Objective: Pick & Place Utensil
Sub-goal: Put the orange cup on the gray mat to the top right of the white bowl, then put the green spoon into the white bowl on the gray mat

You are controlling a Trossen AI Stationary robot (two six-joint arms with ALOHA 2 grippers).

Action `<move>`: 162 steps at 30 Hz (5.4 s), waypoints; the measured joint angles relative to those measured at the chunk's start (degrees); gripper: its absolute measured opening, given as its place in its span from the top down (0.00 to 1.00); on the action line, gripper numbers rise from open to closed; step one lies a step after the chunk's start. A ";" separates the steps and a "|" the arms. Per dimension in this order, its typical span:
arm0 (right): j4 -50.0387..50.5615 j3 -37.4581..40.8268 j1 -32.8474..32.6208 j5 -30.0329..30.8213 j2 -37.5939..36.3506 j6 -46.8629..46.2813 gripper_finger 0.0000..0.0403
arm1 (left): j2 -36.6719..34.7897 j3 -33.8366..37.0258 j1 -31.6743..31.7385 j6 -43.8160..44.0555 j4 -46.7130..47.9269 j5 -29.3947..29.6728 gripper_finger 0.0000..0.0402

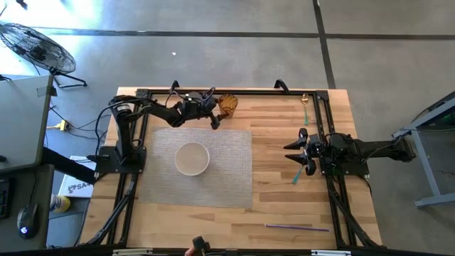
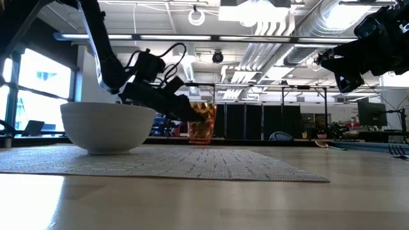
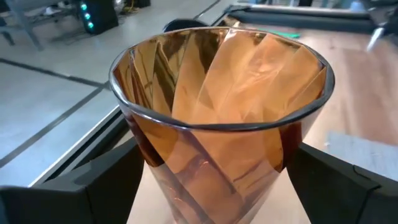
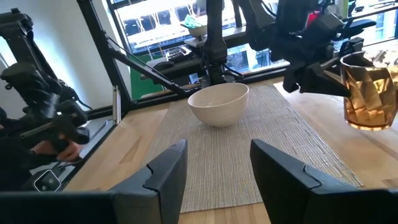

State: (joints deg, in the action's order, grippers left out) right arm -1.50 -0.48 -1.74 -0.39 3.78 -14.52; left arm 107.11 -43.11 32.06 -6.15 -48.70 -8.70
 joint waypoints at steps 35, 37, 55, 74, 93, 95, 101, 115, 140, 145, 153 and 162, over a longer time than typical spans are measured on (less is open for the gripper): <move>-0.01 0.01 0.00 0.01 -0.01 0.00 0.58 | 0.40 -8.75 -12.57 -3.52 14.04 -11.79 0.11; -0.01 0.01 -0.01 0.01 -0.01 0.00 0.58 | 1.20 -8.72 -12.87 -3.45 14.19 -11.27 0.11; -0.02 0.00 -0.02 0.01 -0.01 0.00 0.58 | 1.79 -8.74 -13.39 -1.11 16.43 -11.31 0.03; -0.02 -0.01 0.01 0.01 0.01 0.00 0.58 | -6.83 -8.72 -13.32 -4.20 36.08 -3.60 0.01; -0.02 -0.01 -0.01 0.01 -0.01 0.00 0.58 | -25.03 -8.74 -13.32 1.91 57.94 15.74 0.01; -0.02 0.00 0.01 0.01 -0.01 0.00 0.58 | -25.66 -8.72 -13.34 2.37 58.75 15.36 0.01; -0.01 0.00 -0.01 0.01 -0.01 0.00 0.58 | -26.05 -8.72 -13.34 1.47 59.58 10.53 0.01; 0.00 0.01 -0.01 0.00 0.01 0.00 0.58 | -34.16 -7.78 -13.30 1.65 62.67 9.85 0.01; -26.97 0.02 -0.02 19.75 -0.04 8.58 0.58 | -44.83 9.29 2.20 6.46 39.20 1.78 0.01; -26.74 0.02 0.05 35.00 1.61 12.10 0.58 | -44.81 9.29 4.38 6.62 39.00 1.74 0.01; -28.48 -3.12 1.85 35.74 13.85 11.63 0.58 | -44.81 9.29 4.32 6.48 38.52 1.97 0.01; -12.58 -14.74 6.50 38.67 29.37 4.67 0.58 | -44.78 9.28 4.32 6.47 38.53 2.00 0.01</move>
State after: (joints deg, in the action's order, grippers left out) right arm -14.07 -15.23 4.75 38.28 33.14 -9.85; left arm 62.33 -33.83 36.38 0.32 -10.17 -6.69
